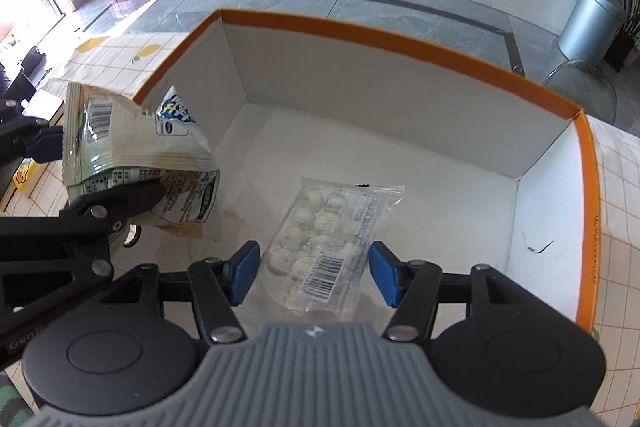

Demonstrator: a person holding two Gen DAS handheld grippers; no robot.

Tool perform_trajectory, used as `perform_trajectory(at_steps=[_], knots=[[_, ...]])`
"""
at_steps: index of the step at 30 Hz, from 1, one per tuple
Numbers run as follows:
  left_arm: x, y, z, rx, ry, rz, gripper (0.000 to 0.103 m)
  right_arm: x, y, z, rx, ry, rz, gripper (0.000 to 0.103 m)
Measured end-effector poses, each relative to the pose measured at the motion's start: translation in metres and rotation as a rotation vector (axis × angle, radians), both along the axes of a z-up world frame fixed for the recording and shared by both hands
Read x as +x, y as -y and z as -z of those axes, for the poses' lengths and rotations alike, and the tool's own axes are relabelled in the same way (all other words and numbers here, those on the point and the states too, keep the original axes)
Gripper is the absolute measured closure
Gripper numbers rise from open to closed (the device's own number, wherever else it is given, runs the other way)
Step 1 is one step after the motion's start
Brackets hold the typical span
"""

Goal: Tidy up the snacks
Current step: 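Carry both held packs into the orange box and open both tools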

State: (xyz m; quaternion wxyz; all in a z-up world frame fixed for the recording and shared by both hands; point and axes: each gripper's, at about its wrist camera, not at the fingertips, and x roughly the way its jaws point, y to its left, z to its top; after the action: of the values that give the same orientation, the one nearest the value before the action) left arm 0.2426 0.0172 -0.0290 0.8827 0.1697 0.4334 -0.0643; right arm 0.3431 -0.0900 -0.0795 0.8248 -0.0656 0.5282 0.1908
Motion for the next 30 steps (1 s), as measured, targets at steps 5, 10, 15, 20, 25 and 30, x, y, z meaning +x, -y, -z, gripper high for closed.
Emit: perform_trajectory(at_steps=[5,10,15,20,25,30], knots=[[0.004,0.006,0.007,0.038,-0.043,0.04,0.052,0.006,-0.005,0.015,-0.008,-0.076,-0.001,0.045],[0.007,0.011,0.017,0.078,-0.08,0.048,0.052,0.009,-0.006,0.026,-0.023,-0.111,-0.003,0.045],[0.011,0.015,0.018,0.115,-0.099,0.051,0.051,0.012,-0.006,0.034,-0.016,-0.149,0.006,0.045],[0.012,0.016,0.018,0.138,-0.093,0.049,0.046,0.015,-0.008,0.035,-0.028,-0.156,0.011,0.044],[0.016,0.013,0.015,0.136,-0.095,0.04,0.045,0.015,-0.013,0.031,-0.049,-0.144,0.01,0.041],[0.014,0.006,0.008,0.085,-0.106,0.033,0.039,0.017,-0.013,0.024,-0.081,-0.127,0.019,0.027]])
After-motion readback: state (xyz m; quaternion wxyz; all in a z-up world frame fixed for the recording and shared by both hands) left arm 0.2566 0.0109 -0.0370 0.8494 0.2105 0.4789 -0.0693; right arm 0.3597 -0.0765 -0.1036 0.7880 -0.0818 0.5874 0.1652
